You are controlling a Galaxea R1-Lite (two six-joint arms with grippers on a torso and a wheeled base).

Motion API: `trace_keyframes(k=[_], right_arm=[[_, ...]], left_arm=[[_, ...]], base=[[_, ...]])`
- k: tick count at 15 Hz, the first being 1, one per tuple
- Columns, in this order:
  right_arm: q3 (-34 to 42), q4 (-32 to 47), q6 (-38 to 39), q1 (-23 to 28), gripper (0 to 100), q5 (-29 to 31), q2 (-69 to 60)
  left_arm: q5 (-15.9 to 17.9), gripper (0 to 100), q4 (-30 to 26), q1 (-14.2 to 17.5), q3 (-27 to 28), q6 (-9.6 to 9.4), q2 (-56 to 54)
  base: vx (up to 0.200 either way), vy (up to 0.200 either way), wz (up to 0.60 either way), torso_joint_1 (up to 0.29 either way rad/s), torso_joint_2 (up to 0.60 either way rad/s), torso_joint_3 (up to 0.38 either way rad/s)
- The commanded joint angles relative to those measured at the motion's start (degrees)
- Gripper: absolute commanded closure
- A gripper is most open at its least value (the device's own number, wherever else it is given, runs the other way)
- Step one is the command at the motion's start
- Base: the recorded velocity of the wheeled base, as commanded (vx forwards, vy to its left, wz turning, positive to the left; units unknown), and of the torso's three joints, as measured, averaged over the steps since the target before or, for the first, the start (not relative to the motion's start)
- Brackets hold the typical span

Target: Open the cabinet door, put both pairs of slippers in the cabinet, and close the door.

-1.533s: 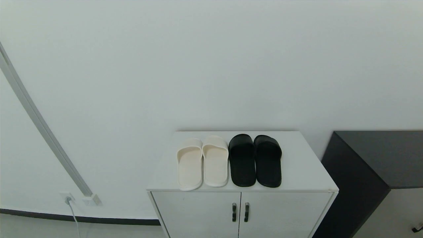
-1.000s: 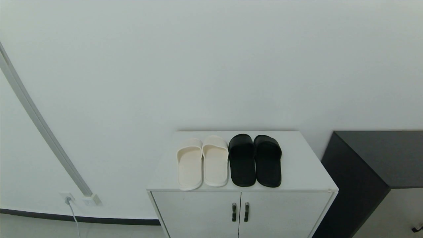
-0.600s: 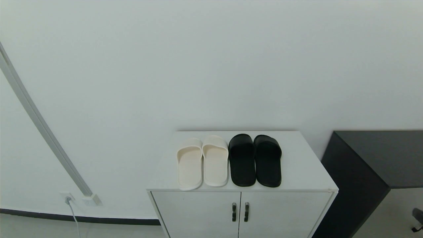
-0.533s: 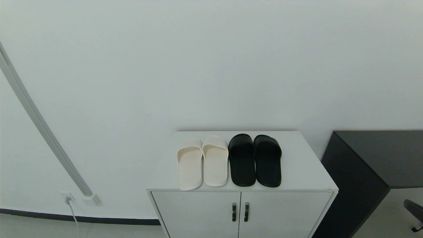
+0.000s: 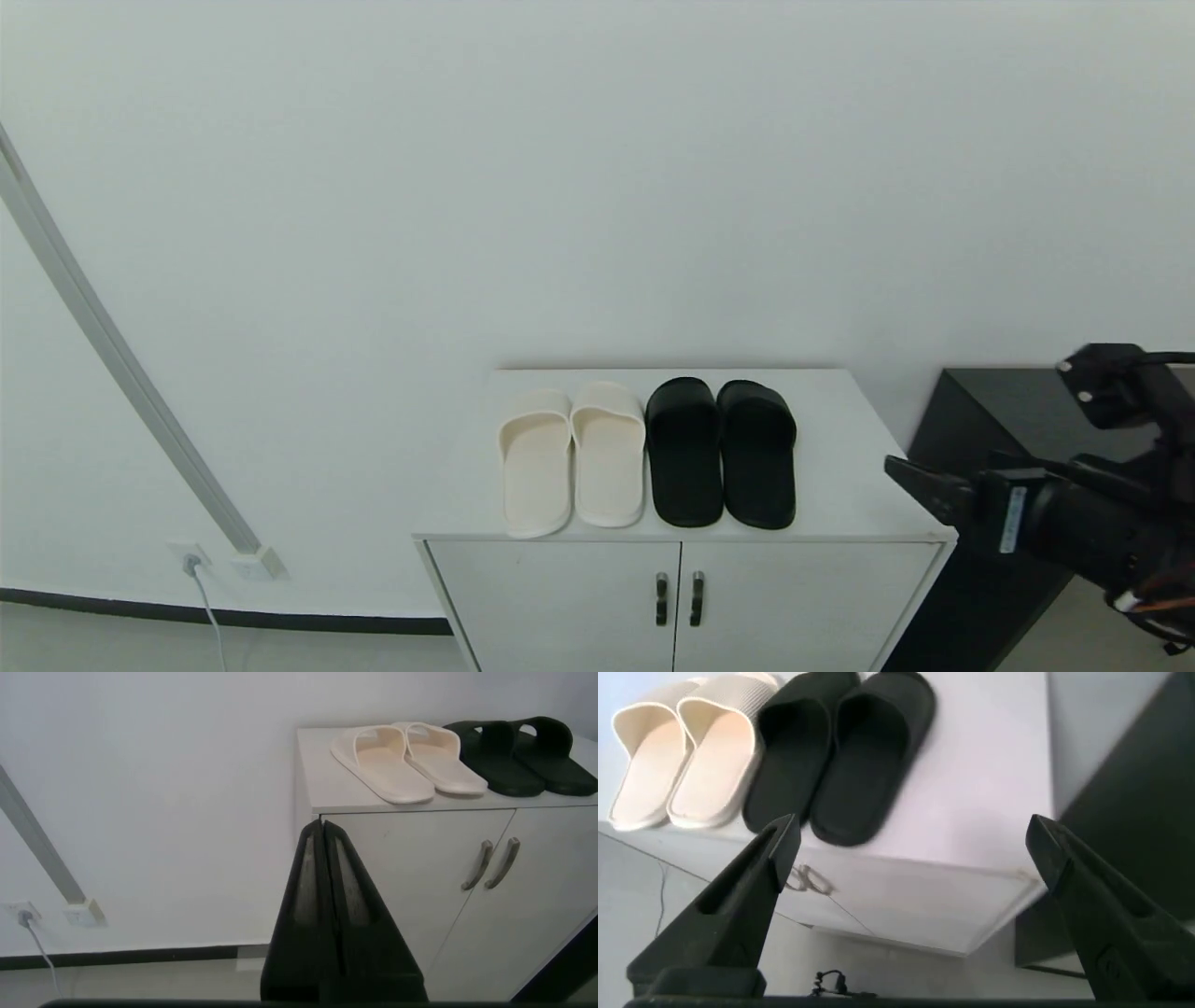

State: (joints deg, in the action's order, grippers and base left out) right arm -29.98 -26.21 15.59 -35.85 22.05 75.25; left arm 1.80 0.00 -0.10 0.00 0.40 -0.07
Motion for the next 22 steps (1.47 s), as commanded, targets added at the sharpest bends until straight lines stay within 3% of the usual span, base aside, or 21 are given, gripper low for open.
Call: trace_keyframes(k=[1, 5, 8, 11, 17, 22], right_arm=[[-6.41, -0.16, 1.37, -3.0, 0, 1.59, 10.35], [-15.9, -1.04, 5.24, -10.55, 0, 9.85, 21.08], [-18.89, -4.38, 5.68, -11.61, 0, 13.98, 28.63], [-18.8, -13.6, 5.24, -11.34, 0, 16.62, 36.1], [-24.78, -21.25, 2.69, -7.57, 0, 17.5, 48.32], [-33.66, -21.87, -0.47, -4.67, 0, 17.23, 55.7]], left_arm=[[-0.05, 100, 0.0, 0.01, 0.0, 0.04, 0.07], [-0.05, 100, 0.0, 0.01, 0.0, 0.04, 0.07], [-0.05, 100, 0.0, 0.01, 0.0, 0.04, 0.07], [0.04, 100, 0.0, 0.01, 0.0, 0.04, 0.07], [0.13, 100, -0.09, 0.01, 0.0, -0.14, 0.07], [0.13, 100, -0.09, 0.01, 0.0, -0.14, 0.07]], base=[[0.0, 0.0, 0.0, 0.0, 0.0, 0.0], [0.0, 0.0, 0.0, 0.0, 0.0, 0.0], [0.0, 0.0, 0.0, 0.0, 0.0, 0.0], [0.0, 0.0, 0.0, 0.0, 0.0, 0.0], [0.0, 0.0, 0.0, 0.0, 0.0, 0.0], [0.0, 0.0, 0.0, 0.0, 0.0, 0.0]])
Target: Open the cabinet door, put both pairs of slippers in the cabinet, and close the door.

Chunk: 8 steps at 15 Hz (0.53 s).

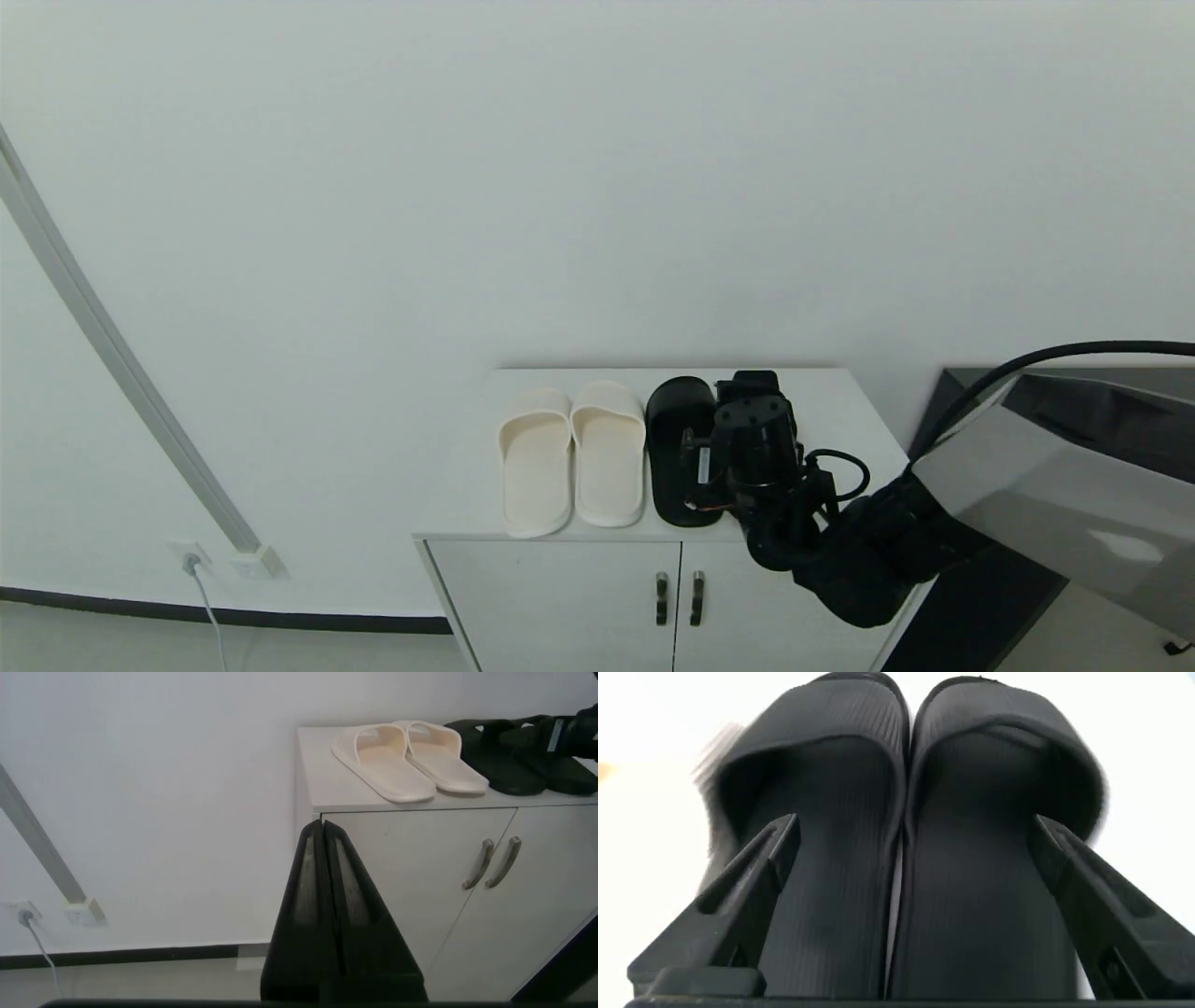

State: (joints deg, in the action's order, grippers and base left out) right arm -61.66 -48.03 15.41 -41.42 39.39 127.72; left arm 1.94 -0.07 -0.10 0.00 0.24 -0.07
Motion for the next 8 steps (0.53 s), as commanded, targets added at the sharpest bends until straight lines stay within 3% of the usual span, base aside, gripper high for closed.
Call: trace_keyframes(k=[1, 8], right_arm=[[-4.26, -0.05, -0.38, 1.78, 0, -0.28, 5.61], [-13.66, 0.04, -4.07, 3.81, 0, -0.28, 9.83]], left_arm=[[0.0, 100, -0.01, 0.01, 0.0, 0.02, 0.07], [0.0, 100, 0.07, 0.01, 0.0, 0.02, 0.07]], base=[[0.0, 0.0, 0.0, 0.0, 0.0, 0.0], [0.0, 0.0, 0.0, 0.0, 0.0, 0.0]])
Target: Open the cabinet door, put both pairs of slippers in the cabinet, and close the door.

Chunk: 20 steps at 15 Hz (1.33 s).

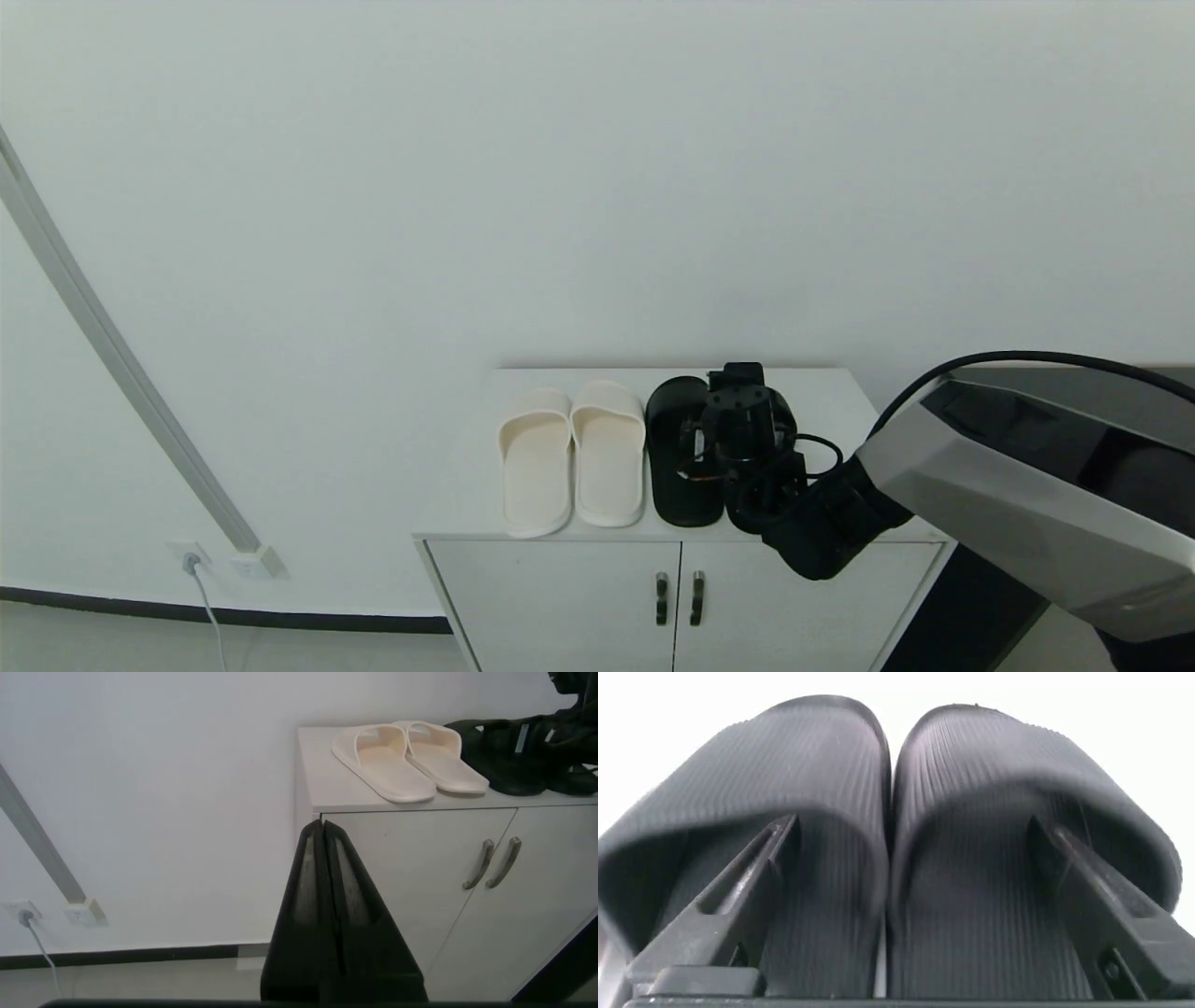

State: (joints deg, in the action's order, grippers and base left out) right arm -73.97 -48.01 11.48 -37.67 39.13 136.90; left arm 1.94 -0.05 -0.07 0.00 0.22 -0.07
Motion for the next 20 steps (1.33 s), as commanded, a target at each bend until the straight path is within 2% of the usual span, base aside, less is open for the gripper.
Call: trace_keyframes(k=[1, 7, 10, 14, 15, 17, 19, 20], right_arm=[[-2.14, 0.02, -0.32, 0.05, 100, -0.02, 0.91], [-2.23, 0.19, -0.32, 0.05, 100, 0.33, 0.65], [1.73, -0.95, -2.34, -0.12, 100, 0.24, -4.36], [20.36, -6.31, -7.18, -3.64, 100, -7.14, -21.15], [28.45, -6.66, -8.06, -5.22, 100, -11.53, -28.0], [38.73, -6.57, -7.79, -7.51, 100, -17.51, -37.32], [46.29, -6.57, -7.44, -9.18, 100, -22.17, -43.38], [47.87, -5.96, -7.7, -9.7, 100, -26.48, -44.88]], left_arm=[[0.0, 100, 0.05, -0.01, 0.0, 0.04, 0.07], [0.0, 100, 0.05, -0.01, 0.0, 0.13, 0.07], [0.0, 100, -0.04, -0.01, 0.0, 0.13, 0.07], [0.0, 100, -0.04, -0.01, 0.0, 0.13, 0.07], [0.0, 100, -0.04, -0.01, 0.0, 0.13, 0.07], [0.0, 100, -0.04, -0.01, 0.0, 0.13, 0.07], [0.0, 100, -0.04, -0.01, 0.0, 0.13, 0.07], [0.08, 100, -0.04, -0.01, 0.0, 0.04, 0.07]], base=[[0.0, 0.0, 0.0, 0.0, 0.0, 0.0], [0.0, 0.0, 0.0, 0.0, 0.0, 0.0], [0.0, 0.0, 0.0, 0.0, 0.0, 0.0], [0.0, 0.0, 0.0, 0.0, 0.0, 0.0], [0.0, 0.0, 0.0, 0.0, 0.0, 0.0], [0.0, 0.0, 0.0, 0.0, 0.0, 0.0], [0.0, 0.0, 0.0, 0.0, 0.0, 0.0], [0.0, 0.0, 0.0, 0.0, 0.0, 0.0]])
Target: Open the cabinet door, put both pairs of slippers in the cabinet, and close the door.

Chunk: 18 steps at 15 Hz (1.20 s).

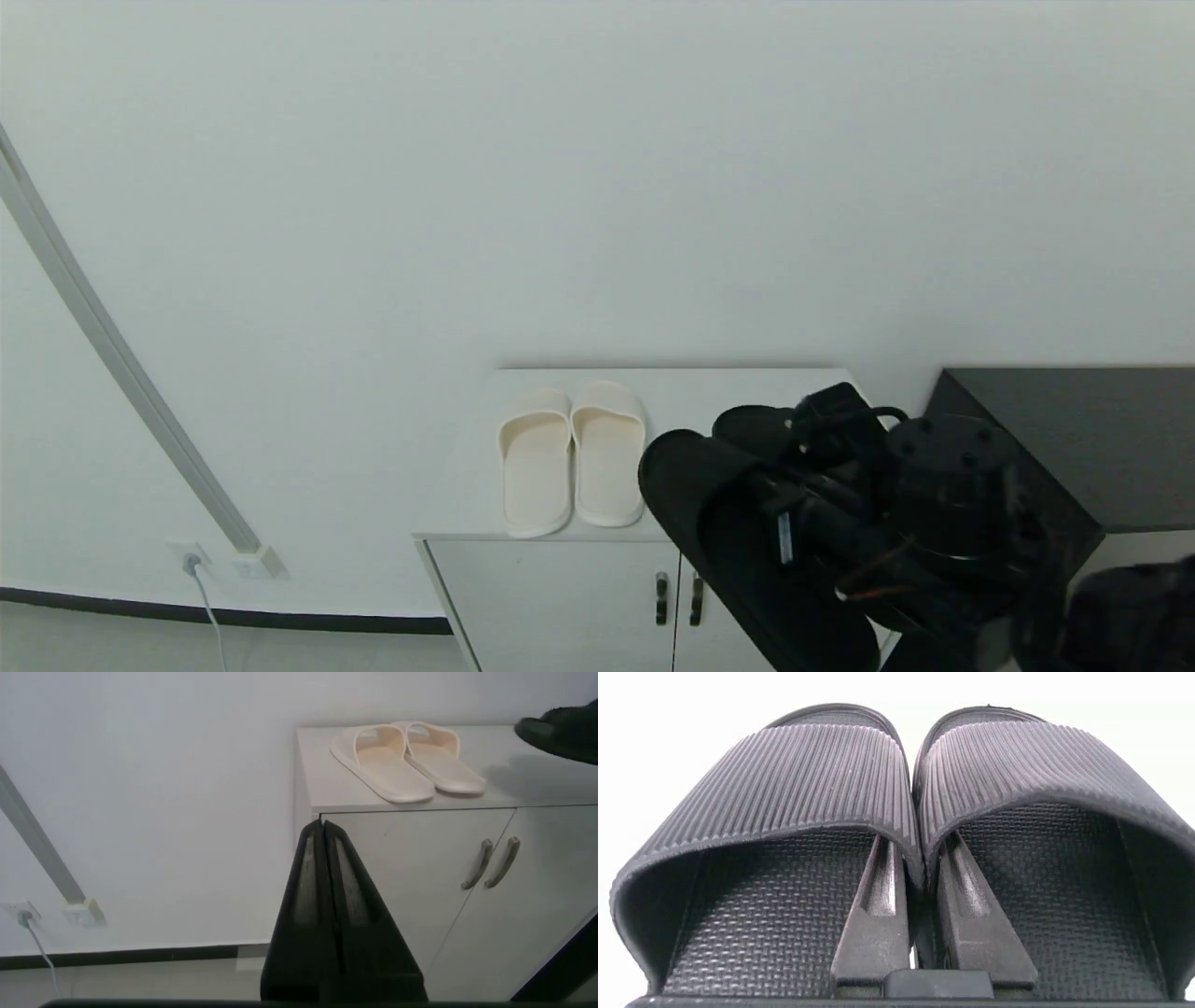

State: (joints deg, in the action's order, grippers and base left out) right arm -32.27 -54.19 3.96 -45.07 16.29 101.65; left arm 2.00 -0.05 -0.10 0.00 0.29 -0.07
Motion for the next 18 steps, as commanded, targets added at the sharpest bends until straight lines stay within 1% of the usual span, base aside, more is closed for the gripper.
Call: trace_keyframes(k=[1, 3, 5, 14, 18], right_arm=[[6.34, 0.75, -0.09, -3.36, 100, -6.79, -11.12], [7.22, 2.95, 0.08, -3.89, 100, -7.76, -11.73], [8.01, 3.12, 0.7, -3.89, 100, -9.43, -11.65], [9.59, 2.77, 0.7, -3.89, 100, -9.43, -11.82], [10.03, 2.77, 0.61, -3.89, 100, -9.34, -11.65]], left_arm=[[0.02, 100, -0.04, 0.01, 0.09, 0.06, 0.07], [0.02, 100, 0.05, 0.01, 0.0, 0.06, 0.07], [0.02, 100, -0.04, 0.01, 0.09, 0.06, 0.07], [0.02, 100, 0.05, 0.01, 0.0, 0.15, 0.07], [-0.07, 100, -0.04, 0.01, 0.09, 0.15, 0.07]], base=[[0.0, 0.0, 0.0, 0.0, 0.0, 0.0], [0.0, 0.0, 0.0, 0.0, 0.0, 0.0], [0.0, 0.0, 0.0, 0.0, 0.0, 0.0], [-0.2, 0.0, 0.0, 0.002, 0.0, 0.003], [0.0, 0.0, 0.0, 0.0, 0.0, 0.0]])
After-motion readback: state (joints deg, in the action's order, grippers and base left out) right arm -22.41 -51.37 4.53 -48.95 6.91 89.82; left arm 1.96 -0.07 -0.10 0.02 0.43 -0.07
